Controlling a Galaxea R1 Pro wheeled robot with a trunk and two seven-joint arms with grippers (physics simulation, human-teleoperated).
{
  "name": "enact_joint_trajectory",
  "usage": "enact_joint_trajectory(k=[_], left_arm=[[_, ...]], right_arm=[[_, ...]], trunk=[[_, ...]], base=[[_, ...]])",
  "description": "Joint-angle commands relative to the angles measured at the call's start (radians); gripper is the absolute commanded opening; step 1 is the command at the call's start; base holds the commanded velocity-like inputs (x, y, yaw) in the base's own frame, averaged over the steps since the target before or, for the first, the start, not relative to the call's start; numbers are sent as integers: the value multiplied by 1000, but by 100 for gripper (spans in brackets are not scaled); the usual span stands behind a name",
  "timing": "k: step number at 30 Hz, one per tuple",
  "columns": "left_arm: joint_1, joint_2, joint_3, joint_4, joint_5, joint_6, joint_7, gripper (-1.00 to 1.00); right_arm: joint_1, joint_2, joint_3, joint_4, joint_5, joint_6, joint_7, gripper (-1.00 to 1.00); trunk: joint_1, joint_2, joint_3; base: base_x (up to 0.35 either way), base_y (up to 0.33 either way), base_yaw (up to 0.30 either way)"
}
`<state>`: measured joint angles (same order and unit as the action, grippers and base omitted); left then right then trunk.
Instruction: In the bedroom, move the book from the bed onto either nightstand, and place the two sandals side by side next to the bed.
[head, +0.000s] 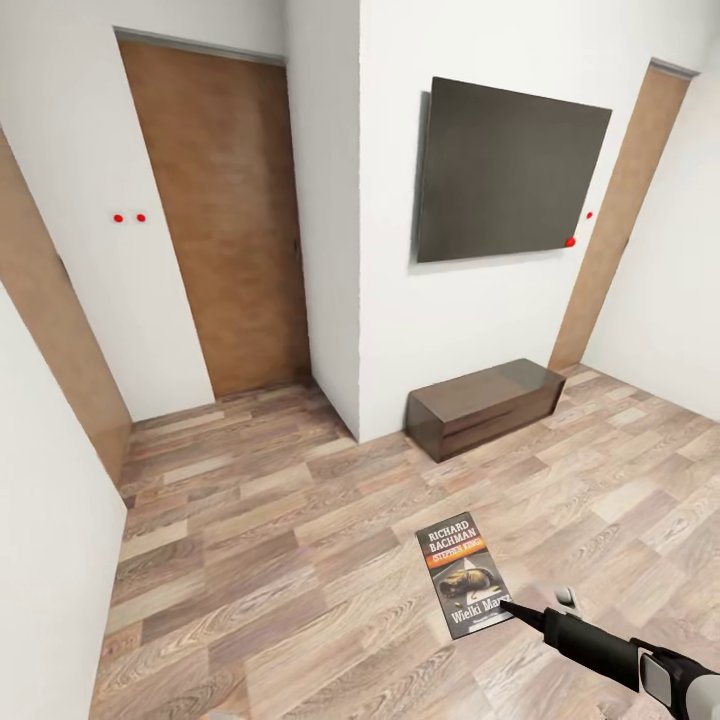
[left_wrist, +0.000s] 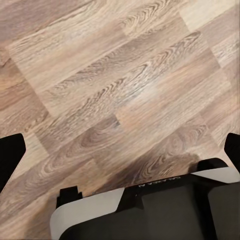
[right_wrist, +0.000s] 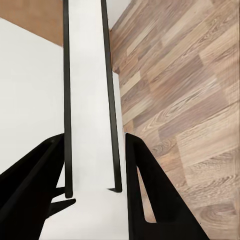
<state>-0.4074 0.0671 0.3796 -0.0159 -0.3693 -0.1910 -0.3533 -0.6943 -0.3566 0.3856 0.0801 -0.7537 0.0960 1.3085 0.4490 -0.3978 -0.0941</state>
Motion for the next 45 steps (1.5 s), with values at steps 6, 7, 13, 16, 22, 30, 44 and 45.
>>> enact_joint_trajectory(k=[6,7,13,16,22,30,44,45], left_arm=[[-1,0,9,1,-10,-4,-3,100],[-1,0,9,1,-10,-4,-3,100],[-1,0,9,1,-10,-4,-3,100],[-1,0,9,1,-10,-4,-3,100],[-1,0,9,1,-10,-4,-3,100],[-1,0,9,1,-10,-4,-3,100],[-1,0,9,1,-10,-4,-3,100],[-1,0,9,1,-10,-4,-3,100]], right_arm=[[-2,1,2,3,-10,9,7,-100],[-2,1,2,3,-10,9,7,-100],[-2,1,2,3,-10,8,7,-100],[-2,1,3,3,-10,9,8,-100],[-2,1,2,3,-10,8,10,-100],[-2,-1,2,3,-11,8,9,-100],[-2,-2,2,3,-11,8,8,-100],[-2,-2,2,3,-12,8,8,-100]], trunk=[[1,-2,-5],[1,-2,-5],[1,-2,-6],[1,-2,-6],[1,-2,-6],[1,-2,-6],[1,-2,-6],[1,-2,-6]], base=[[222,0,-261],[82,0,-129],[26,0,-41],[1,0,-2],[0,0,-109],[0,0,-267],[43,0,-283],[266,0,-283]])
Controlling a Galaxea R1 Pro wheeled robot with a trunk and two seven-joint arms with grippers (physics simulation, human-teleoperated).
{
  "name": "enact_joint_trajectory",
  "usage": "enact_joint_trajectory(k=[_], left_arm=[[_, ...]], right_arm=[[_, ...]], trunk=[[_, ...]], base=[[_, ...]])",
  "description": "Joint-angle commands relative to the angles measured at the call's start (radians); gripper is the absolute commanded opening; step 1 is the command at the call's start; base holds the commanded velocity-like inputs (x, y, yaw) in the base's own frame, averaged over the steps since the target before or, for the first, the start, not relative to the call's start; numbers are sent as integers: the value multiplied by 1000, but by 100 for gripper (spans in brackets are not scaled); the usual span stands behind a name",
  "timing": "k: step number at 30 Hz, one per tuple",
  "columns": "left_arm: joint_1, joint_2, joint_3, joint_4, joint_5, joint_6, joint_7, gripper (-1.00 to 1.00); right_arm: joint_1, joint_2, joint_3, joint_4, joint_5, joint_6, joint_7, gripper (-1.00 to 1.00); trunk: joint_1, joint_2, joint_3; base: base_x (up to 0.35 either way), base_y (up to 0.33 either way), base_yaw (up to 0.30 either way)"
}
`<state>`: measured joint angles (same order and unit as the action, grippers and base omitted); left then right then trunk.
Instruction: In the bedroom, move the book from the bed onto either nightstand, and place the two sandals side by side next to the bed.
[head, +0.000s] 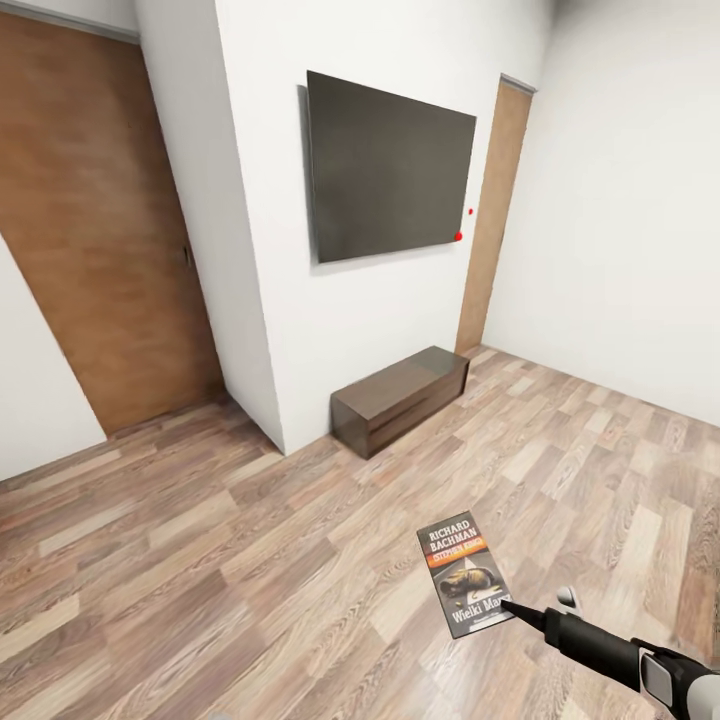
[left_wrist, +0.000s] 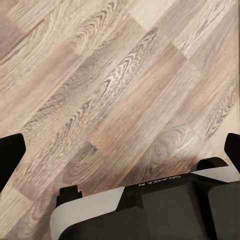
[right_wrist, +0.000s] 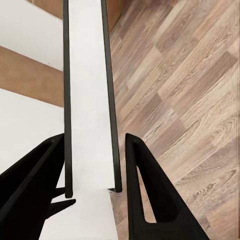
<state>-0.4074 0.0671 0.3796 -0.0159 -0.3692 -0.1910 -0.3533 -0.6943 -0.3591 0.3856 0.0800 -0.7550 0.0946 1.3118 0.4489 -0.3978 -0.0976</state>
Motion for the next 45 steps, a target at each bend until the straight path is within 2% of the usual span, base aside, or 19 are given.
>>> enact_joint_trajectory(k=[1,12,34,45], left_arm=[[-1,0,9,1,-10,-4,-3,100],[-1,0,9,1,-10,-4,-3,100],[-1,0,9,1,-10,-4,-3,100],[-1,0,9,1,-10,-4,-3,100]], right_arm=[[-2,1,3,3,-10,10,5,-100],[-2,-1,3,3,-10,10,6,-100],[-2,-1,3,3,-10,10,7,-100],[-2,-1,3,3,-10,10,6,-100]], trunk=[[1,-2,-2],[1,-2,-2],[1,-2,-2],[1,-2,-2]], base=[[286,0,-283],[292,0,-283],[16,0,-283],[239,0,-283]])
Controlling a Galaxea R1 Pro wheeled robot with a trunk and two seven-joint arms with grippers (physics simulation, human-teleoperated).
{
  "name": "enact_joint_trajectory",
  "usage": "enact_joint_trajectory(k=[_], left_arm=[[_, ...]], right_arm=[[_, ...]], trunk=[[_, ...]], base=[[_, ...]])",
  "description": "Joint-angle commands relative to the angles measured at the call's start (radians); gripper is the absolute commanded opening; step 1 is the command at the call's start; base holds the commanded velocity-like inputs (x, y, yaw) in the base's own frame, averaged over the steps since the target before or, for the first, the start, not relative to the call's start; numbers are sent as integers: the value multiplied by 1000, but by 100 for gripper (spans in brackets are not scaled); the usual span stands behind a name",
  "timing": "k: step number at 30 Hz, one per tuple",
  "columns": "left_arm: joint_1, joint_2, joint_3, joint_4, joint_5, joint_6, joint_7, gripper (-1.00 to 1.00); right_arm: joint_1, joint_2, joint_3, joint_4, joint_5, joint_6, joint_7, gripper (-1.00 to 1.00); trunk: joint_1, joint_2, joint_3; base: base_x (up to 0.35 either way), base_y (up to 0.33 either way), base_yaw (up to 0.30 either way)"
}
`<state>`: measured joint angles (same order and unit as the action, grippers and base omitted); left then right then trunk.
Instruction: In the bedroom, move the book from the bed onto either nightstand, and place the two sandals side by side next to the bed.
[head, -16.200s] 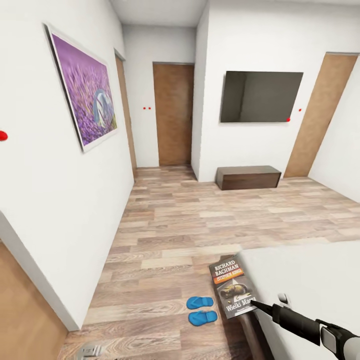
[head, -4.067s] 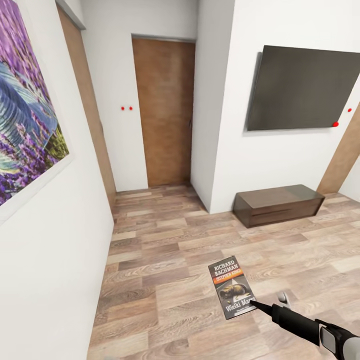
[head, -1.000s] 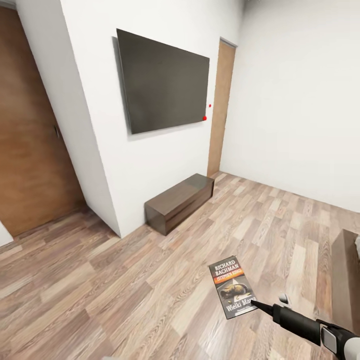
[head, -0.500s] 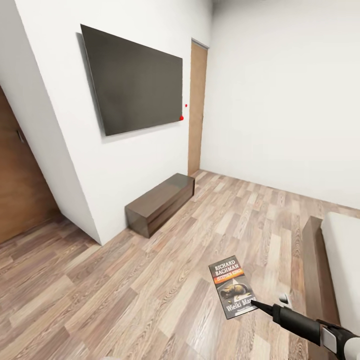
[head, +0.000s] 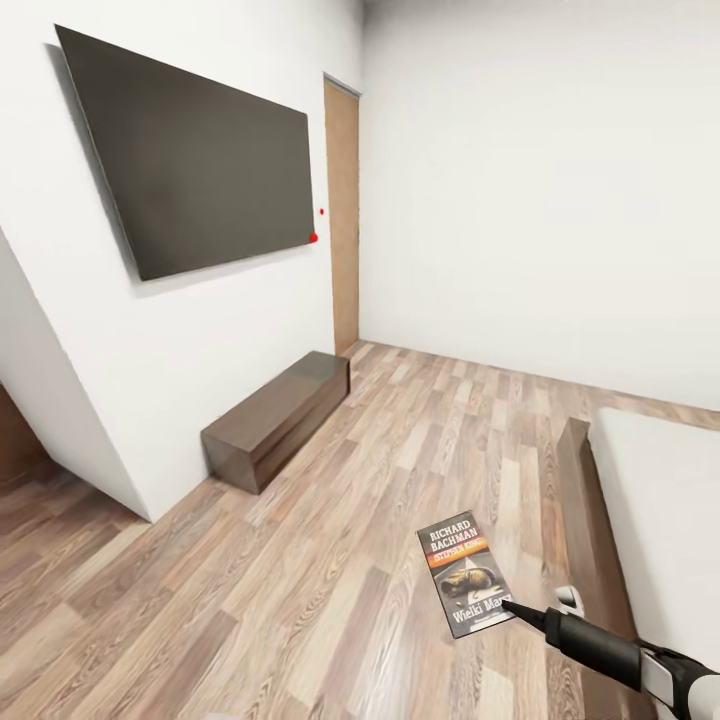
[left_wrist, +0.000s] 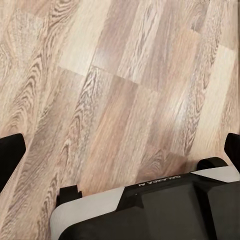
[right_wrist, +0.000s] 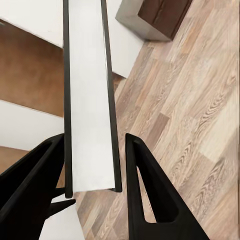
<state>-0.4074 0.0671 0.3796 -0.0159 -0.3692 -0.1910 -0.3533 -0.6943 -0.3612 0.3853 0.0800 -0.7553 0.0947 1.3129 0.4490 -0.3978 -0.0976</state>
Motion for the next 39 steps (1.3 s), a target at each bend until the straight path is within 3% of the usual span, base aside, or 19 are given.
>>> enact_joint_trajectory(k=[1,13,39], left_arm=[[-1,0,9,1,-10,-4,-3,100],[-1,0,9,1,-10,-4,-3,100],[-1,0,9,1,-10,-4,-3,100]], right_arm=[[-2,1,3,3,-10,10,5,-100],[-2,1,3,3,-10,10,2,-100],[-2,1,3,3,-10,10,5,-100]], trunk=[[1,-2,-2],[1,-2,-2],[1,-2,-2]], base=[[206,0,-283],[38,5,-283],[156,129,-283]])
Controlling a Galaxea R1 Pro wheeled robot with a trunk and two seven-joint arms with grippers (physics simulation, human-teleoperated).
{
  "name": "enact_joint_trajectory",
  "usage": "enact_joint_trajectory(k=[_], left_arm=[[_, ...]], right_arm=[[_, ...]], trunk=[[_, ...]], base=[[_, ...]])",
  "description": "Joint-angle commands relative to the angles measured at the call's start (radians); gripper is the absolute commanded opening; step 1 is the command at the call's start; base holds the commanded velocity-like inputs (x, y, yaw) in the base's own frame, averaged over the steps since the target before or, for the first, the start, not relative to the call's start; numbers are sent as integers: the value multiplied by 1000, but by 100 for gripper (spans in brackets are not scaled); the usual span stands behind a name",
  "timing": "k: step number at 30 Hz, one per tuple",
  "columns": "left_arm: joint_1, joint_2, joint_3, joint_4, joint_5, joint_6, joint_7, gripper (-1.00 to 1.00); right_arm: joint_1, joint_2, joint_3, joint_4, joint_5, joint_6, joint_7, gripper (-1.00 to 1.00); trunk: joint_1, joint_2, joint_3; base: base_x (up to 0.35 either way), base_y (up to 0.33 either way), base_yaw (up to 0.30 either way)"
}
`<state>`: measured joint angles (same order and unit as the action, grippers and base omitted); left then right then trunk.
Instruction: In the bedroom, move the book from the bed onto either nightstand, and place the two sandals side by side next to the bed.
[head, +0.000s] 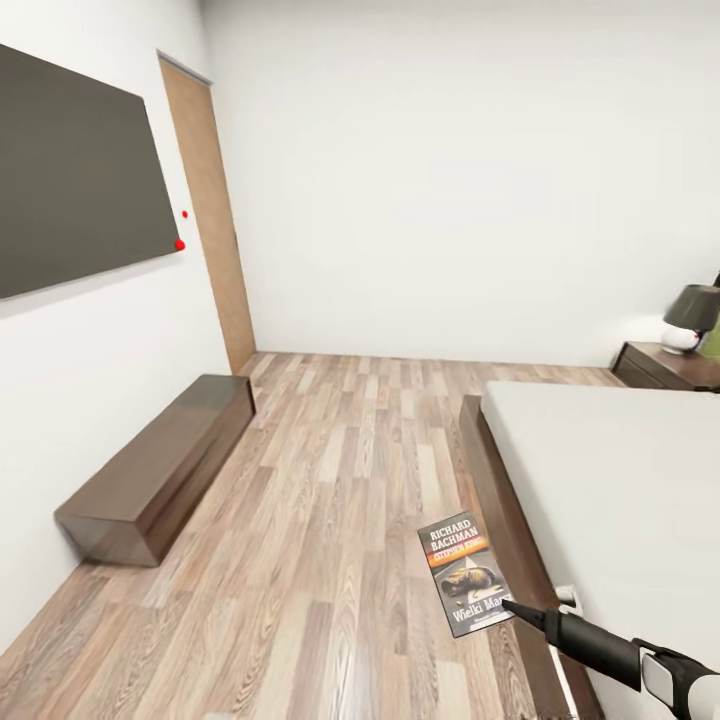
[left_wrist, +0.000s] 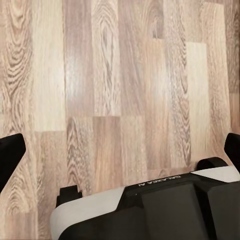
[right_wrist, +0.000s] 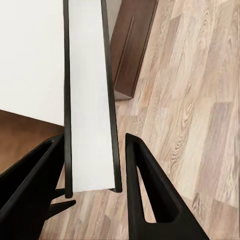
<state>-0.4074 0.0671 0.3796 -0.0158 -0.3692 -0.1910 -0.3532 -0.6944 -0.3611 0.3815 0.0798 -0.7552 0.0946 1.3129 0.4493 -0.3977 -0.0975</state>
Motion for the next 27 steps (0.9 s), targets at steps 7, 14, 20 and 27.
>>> enact_joint_trajectory(k=[7,14,20,27], left_arm=[[-1,0,8,0,-10,-4,-3,100],[-1,0,8,0,-10,-4,-3,100],[-1,0,8,0,-10,-4,-3,100],[-1,0,8,0,-10,-4,-3,100]], right_arm=[[-2,1,7,3,-10,10,5,-100],[-2,2,7,3,-10,11,0,-100],[-2,2,7,3,-10,11,0,-100],[-2,2,7,3,-10,10,-1,-100]], trunk=[[1,-2,-2],[1,-2,-2],[1,-2,0],[1,-2,11]], base=[[2,2,-283],[0,0,-151],[0,0,-10],[0,0,-1]])
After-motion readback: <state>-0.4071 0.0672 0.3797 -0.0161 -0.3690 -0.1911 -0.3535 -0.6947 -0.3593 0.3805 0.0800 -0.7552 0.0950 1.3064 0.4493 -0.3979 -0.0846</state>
